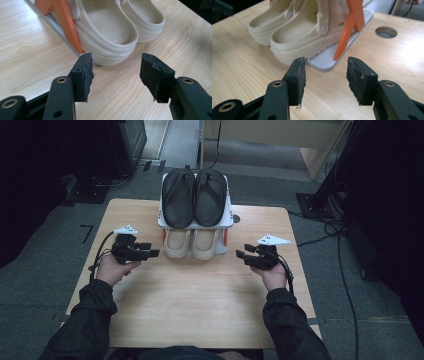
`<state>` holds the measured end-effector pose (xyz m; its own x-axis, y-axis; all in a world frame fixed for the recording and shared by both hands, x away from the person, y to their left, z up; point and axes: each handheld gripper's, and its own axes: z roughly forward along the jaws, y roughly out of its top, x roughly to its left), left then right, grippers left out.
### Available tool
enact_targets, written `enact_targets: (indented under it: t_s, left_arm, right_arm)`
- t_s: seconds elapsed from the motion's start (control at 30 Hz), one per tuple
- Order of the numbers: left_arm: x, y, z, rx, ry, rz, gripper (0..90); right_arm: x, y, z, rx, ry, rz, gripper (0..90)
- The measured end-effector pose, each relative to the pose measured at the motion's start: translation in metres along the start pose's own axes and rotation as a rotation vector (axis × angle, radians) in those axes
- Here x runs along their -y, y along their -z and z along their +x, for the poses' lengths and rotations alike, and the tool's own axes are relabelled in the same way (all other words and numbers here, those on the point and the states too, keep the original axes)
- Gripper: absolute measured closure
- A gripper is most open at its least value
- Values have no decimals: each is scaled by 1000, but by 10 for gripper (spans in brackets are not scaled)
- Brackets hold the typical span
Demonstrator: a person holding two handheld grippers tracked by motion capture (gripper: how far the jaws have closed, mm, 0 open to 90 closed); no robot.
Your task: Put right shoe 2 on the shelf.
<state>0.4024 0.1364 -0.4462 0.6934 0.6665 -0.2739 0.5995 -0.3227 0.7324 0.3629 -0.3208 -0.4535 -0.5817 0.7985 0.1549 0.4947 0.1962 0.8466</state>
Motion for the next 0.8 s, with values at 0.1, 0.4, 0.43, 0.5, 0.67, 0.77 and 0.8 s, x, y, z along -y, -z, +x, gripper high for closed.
enact_targets:
  t_s: [0.1, 0.4, 0.43, 0.5, 0.67, 0.77, 0.8]
  left_arm:
    - [2, -2, -3, 0, -4, -10, 443]
    - [5, -12, -3, -29, 29, 9, 423]
    - [6, -13, -3, -24, 27, 15, 416]
    - [6, -15, -4, -35, 13, 15, 405]
    - [7, -19, -5, -28, 15, 11, 370]
    - [9, -22, -8, -10, 7, 23, 354]
    - [9, -24, -10, -11, -8, 24, 345]
  right_arm:
    - [4, -1, 3, -13, -8, 23, 491]
    - [15, -20, 12, -68, -15, 23, 461]
    - [16, -21, 14, -63, -21, 26, 453]
    - [16, -24, 15, -29, 5, 34, 425]
    - [17, -27, 16, 34, 39, 49, 353]
    - [21, -33, 18, -1, 39, 88, 296]
    - [22, -37, 19, -21, 44, 97, 288]
